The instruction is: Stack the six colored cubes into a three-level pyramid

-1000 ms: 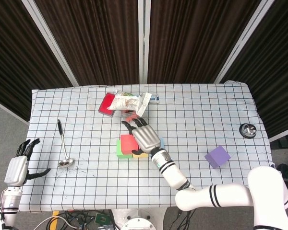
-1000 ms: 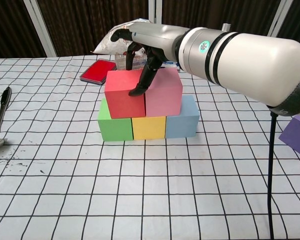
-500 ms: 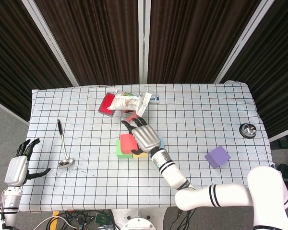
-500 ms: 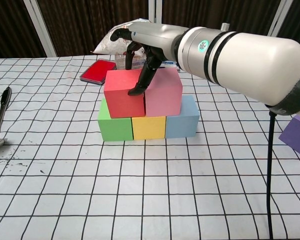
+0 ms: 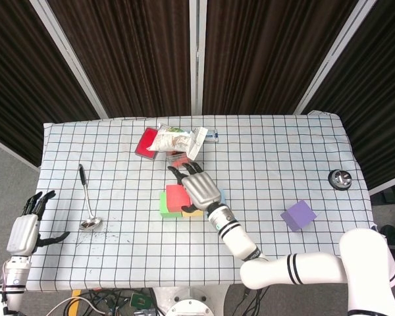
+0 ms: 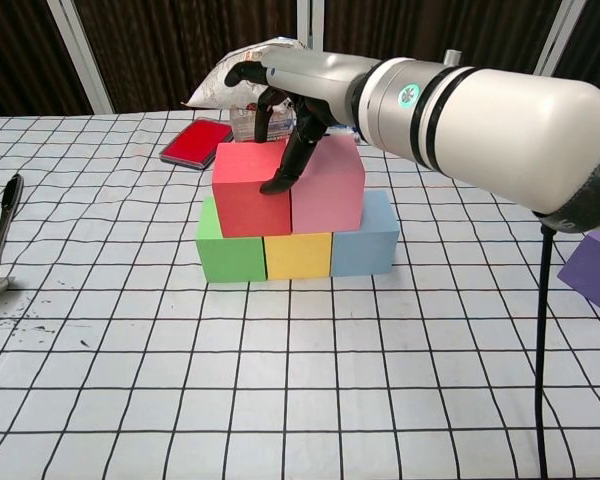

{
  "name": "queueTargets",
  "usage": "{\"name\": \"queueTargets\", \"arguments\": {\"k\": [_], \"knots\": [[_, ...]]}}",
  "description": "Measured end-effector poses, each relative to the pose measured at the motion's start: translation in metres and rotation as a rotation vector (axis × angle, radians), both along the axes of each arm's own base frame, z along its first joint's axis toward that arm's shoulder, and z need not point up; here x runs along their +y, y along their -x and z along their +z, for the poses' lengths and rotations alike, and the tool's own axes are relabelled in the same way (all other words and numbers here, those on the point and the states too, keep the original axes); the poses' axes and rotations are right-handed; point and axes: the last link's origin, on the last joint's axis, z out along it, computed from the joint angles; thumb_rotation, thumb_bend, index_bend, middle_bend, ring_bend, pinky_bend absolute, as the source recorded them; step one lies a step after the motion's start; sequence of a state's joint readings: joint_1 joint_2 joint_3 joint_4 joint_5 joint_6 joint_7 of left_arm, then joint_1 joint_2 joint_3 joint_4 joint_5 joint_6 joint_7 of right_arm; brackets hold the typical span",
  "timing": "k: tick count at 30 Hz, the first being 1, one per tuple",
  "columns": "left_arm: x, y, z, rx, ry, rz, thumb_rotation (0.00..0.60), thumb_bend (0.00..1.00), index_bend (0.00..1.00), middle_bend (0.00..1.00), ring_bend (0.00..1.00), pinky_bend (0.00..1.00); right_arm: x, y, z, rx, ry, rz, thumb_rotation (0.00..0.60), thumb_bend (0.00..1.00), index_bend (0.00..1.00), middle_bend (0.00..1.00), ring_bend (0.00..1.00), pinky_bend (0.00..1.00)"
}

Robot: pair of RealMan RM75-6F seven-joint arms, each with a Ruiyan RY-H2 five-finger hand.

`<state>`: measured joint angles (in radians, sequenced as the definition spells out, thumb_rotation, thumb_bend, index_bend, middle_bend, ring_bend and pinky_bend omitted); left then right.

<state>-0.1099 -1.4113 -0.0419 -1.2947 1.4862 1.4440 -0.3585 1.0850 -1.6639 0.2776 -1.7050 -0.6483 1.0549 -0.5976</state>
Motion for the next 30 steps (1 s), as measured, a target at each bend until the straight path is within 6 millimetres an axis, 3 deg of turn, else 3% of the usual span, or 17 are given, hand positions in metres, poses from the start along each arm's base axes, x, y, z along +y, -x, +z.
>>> {"name": "queueTargets", "arguments": {"k": [30], "knots": [[0.0007, 0.0008, 0.0, -0.002, 0.002, 0.004, 0.6, 0.0, 0.09, 0.13, 0.0, 0.01, -0.0006, -0.0011, 0.002, -0.009, 0.007, 0.006, 0.6, 0.15, 0.0, 0.41, 0.06, 0.0]]}}
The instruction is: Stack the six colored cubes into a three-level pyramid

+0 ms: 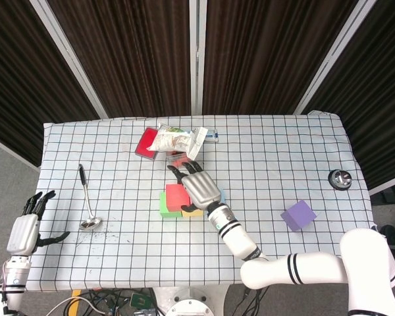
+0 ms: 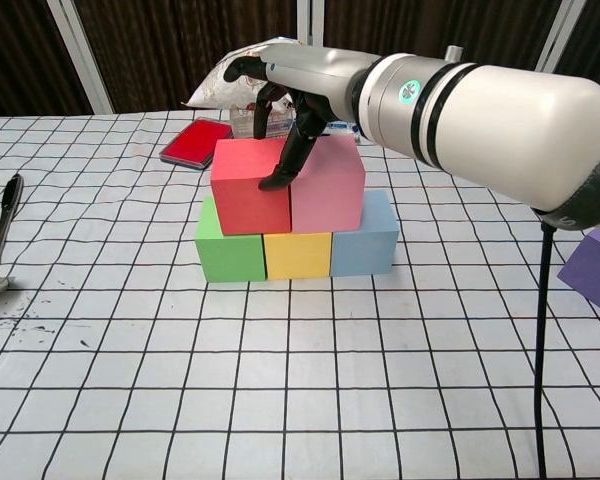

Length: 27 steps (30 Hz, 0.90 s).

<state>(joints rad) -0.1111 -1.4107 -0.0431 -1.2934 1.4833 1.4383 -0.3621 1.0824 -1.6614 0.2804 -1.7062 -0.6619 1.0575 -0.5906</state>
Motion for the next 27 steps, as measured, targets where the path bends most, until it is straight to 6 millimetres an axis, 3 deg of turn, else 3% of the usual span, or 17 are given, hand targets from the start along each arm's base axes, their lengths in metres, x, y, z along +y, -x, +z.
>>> {"name": "queueTargets", "arguments": {"k": [15, 27], "knots": [[0.0001, 0.0003, 0.0003, -0.001, 0.001, 0.001, 0.6, 0.0, 0.09, 0.13, 0.0, 0.01, 0.0001, 0.0008, -0.0016, 0.009, -0.006, -0.002, 0.6, 0.15, 0.0, 0.4, 0.06, 0.0], [0.0001, 0.0002, -0.0005, -0.005, 0.006, 0.001, 0.6, 0.0, 0.09, 0.13, 0.0, 0.01, -0.0003, 0.0015, -0.0011, 0.006, -0.022, 0.002, 0.6, 0.07, 0.0, 0.26, 0.05, 0.0]]}}
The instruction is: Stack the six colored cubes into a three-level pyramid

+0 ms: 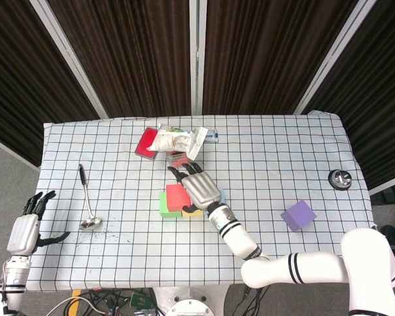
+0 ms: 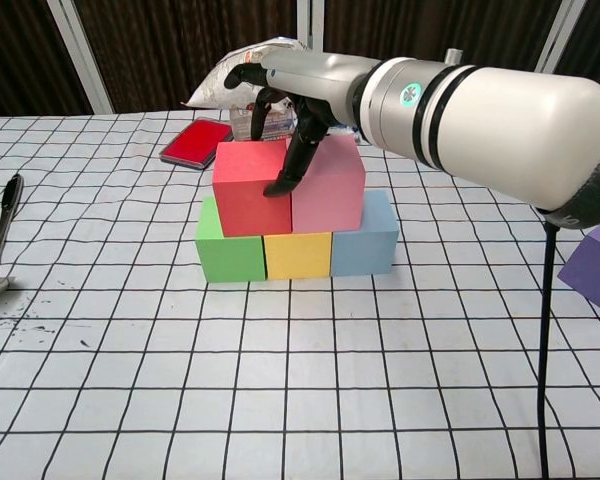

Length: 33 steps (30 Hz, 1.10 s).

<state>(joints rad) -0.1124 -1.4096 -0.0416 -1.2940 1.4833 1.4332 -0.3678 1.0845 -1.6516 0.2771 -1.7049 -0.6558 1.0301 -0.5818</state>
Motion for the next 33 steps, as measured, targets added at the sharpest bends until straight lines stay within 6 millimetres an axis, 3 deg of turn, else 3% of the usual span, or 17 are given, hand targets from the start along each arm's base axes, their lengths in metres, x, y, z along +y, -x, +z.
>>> {"name": "queueTargets", "arguments": {"k": [10, 17, 25, 33], "knots": [[0.001, -0.001, 0.001, -0.002, -0.003, -0.003, 0.6, 0.0, 0.09, 0.13, 0.0, 0.01, 0.002, -0.003, 0.005, -0.035, -0.009, 0.008, 0.6, 0.01, 0.0, 0.21, 0.03, 0.0], [0.007, -0.006, -0.002, 0.002, -0.002, -0.02, 0.6, 0.0, 0.09, 0.13, 0.0, 0.01, 0.011, -0.01, 0.025, -0.109, 0.003, 0.042, 0.6, 0.0, 0.0, 0.19, 0.02, 0.0], [0.031, -0.029, -0.008, -0.013, -0.036, -0.086, 0.6, 0.0, 0.09, 0.13, 0.0, 0.01, 0.025, -0.002, 0.082, -0.231, 0.116, 0.075, 0.6, 0.0, 0.0, 0.18, 0.01, 0.0], [0.056, -0.066, -0.04, -0.041, -0.005, -0.144, 0.6, 0.0, 0.09, 0.13, 0.0, 0.01, 0.03, 0.045, 0.143, -0.284, 0.285, -0.003, 0.6, 0.0, 0.0, 0.18, 0.01, 0.0]]}}
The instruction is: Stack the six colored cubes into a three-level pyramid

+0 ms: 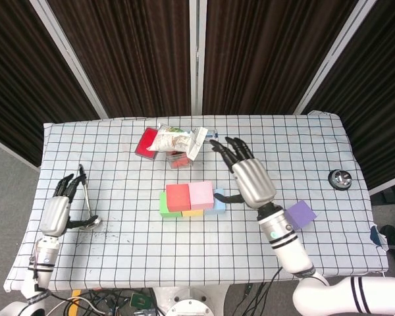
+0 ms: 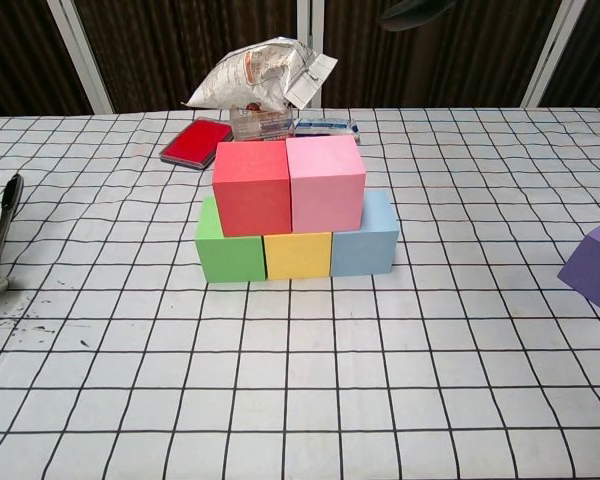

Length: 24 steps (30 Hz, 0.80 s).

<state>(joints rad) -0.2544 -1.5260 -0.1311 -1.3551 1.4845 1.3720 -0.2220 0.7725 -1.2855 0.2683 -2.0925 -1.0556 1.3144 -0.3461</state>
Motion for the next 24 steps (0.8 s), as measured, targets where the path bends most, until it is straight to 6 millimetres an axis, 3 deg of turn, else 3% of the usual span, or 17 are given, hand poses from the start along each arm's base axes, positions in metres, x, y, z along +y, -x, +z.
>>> {"name": "queueTargets", "arguments": {"k": [10, 14, 24], "knots": [[0.022, -0.03, -0.05, 0.036, 0.026, -0.006, 0.6, 0.0, 0.08, 0.13, 0.0, 0.01, 0.02, 0.066, 0.036, -0.087, 0.08, -0.088, 0.6, 0.0, 0.0, 0.18, 0.01, 0.0], [0.022, -0.032, -0.054, 0.052, 0.031, -0.009, 0.6, 0.0, 0.09, 0.13, 0.0, 0.01, 0.028, 0.101, 0.046, -0.053, 0.127, -0.133, 0.6, 0.0, 0.0, 0.19, 0.01, 0.0], [0.017, -0.033, -0.052, 0.056, 0.038, -0.011, 0.6, 0.0, 0.08, 0.13, 0.0, 0.01, 0.034, 0.187, 0.058, 0.215, 0.14, -0.285, 0.6, 0.0, 0.0, 0.18, 0.0, 0.0]]}}
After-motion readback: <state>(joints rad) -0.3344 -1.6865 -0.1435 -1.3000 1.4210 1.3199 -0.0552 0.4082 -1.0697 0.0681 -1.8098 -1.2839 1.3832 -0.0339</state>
